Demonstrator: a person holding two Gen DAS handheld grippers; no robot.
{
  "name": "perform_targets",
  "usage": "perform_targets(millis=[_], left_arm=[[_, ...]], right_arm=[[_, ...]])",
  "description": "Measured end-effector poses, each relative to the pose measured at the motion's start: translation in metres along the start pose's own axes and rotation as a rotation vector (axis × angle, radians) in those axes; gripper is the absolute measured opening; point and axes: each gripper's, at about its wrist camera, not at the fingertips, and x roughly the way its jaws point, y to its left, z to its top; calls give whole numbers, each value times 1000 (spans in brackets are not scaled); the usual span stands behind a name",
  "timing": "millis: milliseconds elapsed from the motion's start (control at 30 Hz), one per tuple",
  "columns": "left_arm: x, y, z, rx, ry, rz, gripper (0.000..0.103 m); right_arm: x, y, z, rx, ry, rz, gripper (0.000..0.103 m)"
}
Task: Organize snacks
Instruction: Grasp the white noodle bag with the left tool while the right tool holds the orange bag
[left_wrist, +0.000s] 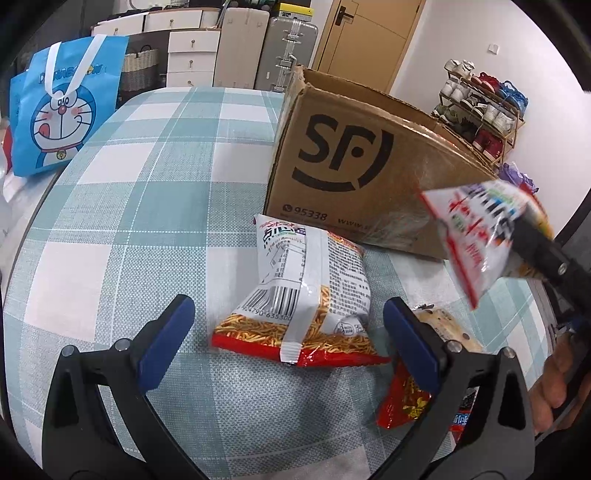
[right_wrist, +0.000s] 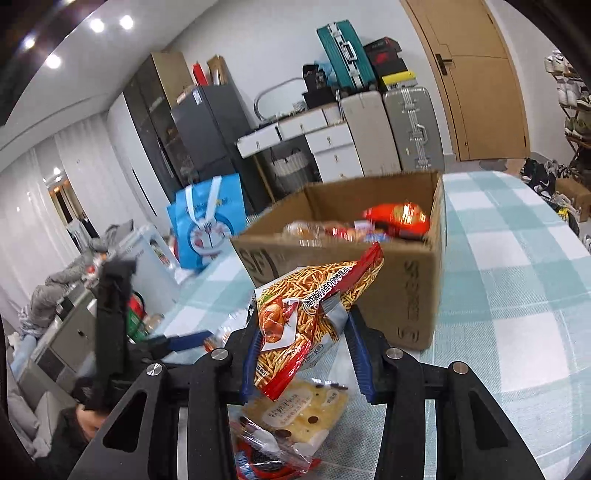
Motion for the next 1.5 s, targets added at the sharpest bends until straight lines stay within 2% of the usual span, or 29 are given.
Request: perform_targets(millis=[67,100,200,467,633,700,1100,1300,1367,1500], left_arm=[[1,-4,1,18,-5,28,101],[3,-7,1,32,1,40,98],[10,-15,0,83,35,55,81],[7,-30,-2,156,9,68,75],[1,-28,-2,134,-11,38,69],[-3,-28,-1,134,-22,33,63],[-39,-42,0,164,-108,20,51],[-61,-47,5,166,-145,-9,43],[-61,-48,6,178,-135,-6,43],[-48,-50,2,182,-65,-2,44]], right_arm=[[-6,0,3,2,-9,6,42],[-8,0,4,0,-12,11,42],[-10,1,4,-4,-10,12,42],[-7,2,3,-8,-6,12,42],[-10,5,2,-22,-19,4,42],[-13,6,3,-33,-30,-1,42],[-29,8,2,-64,-71,-9,42],[-41,11,4,-78,-99,5,42],[-43,10,4,-76,-99,4,42],[-41,5,4,-60,-90,-1,42]])
